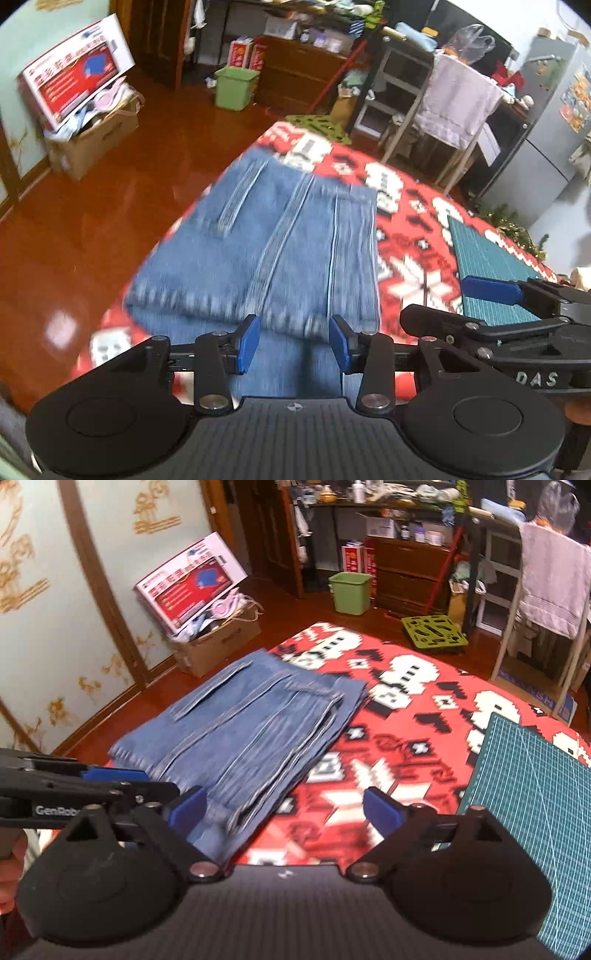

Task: Fold clothes
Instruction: 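Open both grippers to release the folded shorts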

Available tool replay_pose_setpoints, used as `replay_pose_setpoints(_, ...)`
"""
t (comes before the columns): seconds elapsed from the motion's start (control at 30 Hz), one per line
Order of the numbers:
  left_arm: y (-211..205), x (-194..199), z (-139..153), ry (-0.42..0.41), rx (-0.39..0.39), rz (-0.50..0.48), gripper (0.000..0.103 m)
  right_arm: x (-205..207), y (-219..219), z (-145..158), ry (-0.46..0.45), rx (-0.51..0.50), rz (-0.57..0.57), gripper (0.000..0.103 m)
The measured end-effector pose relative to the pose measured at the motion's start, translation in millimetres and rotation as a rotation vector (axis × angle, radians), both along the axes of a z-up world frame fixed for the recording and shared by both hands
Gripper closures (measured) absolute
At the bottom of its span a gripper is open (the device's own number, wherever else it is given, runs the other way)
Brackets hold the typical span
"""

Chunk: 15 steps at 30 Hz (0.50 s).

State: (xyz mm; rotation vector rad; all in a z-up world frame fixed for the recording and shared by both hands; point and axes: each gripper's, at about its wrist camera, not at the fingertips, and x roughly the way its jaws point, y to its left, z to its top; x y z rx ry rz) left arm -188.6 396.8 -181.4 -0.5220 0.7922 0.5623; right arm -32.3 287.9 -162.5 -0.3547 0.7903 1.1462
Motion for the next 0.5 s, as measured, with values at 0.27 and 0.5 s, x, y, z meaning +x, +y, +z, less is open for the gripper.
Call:
replay_pose_setpoints(0.27, -43.4, -34.8, 12.0, 0.044, 0.156, 0.101, 0.032, -41.5, -36.5, 4.1, -0.035, -0.007, 0.022, 0.001)
replay_pose_setpoints(0.5, -70.5, -61.1, 24.9, 0.042, 0.183, 0.160, 0.027, -64.6, -66.6, 16.0, -0.139, -0.059, -0.083, 0.001)
